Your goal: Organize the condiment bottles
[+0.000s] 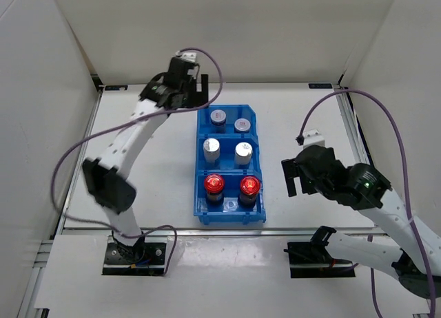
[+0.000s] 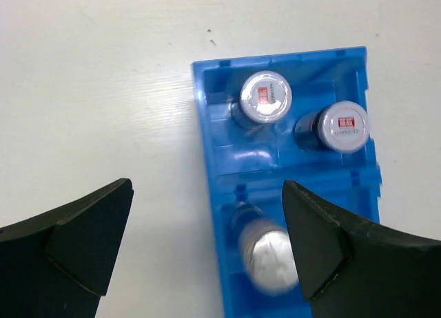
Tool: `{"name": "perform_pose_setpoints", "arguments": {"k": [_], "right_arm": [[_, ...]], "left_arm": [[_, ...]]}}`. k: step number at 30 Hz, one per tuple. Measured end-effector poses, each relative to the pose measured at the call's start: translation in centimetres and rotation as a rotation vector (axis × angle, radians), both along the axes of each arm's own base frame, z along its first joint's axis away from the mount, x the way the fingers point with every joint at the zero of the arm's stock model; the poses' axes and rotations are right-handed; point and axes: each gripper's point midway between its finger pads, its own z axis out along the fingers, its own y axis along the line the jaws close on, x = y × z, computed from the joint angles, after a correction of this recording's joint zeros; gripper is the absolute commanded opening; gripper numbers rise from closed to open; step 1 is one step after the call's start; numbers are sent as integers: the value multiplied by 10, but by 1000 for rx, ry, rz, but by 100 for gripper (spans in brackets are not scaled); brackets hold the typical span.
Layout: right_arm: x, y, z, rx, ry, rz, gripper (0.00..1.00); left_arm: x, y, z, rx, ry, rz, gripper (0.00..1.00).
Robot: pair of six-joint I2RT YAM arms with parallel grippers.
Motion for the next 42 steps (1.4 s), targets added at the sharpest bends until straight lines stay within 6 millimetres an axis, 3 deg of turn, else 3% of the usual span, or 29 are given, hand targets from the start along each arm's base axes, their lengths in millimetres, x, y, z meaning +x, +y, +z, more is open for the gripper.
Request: {"name": "perform_pose_setpoints", "arguments": {"k": [3,6,8,10,14,17,29,34,37,42], "right_arm": [[-3,-6,8,34,-39,-1,100],[-5,-10,13,54,-62,-1,100],[-5,-11,14,57,-69,-2,100],[-4,-10,15,62,-74,-2,100],[-2,-11,20,84,-106,-11,100],[-2,-17,19,96,-137,-27,100],[-1,-29,14,91,-170,-81,100],[-2,-32,3,85,-167,-99,100],[-4,-35,3,123,-191,-105,100],[-12,-44,9,222,-258,-108,100]], "left_arm": [[-49,38,47,-13,-105,15,100],[-99,90,65,9,-194,86,100],[-130,119,58,32,-223,132,100],[-159,135,44,36,-246,137,100],[-204,156,30,17,-316,134,100],[-228,169,32,1,-390,138,100],[-272,186,31,-73,-562,123,100],[-286,191,35,-110,-652,122,100],[-286,189,39,-121,-671,112,100],[-273,177,30,-92,-605,66,100]]}}
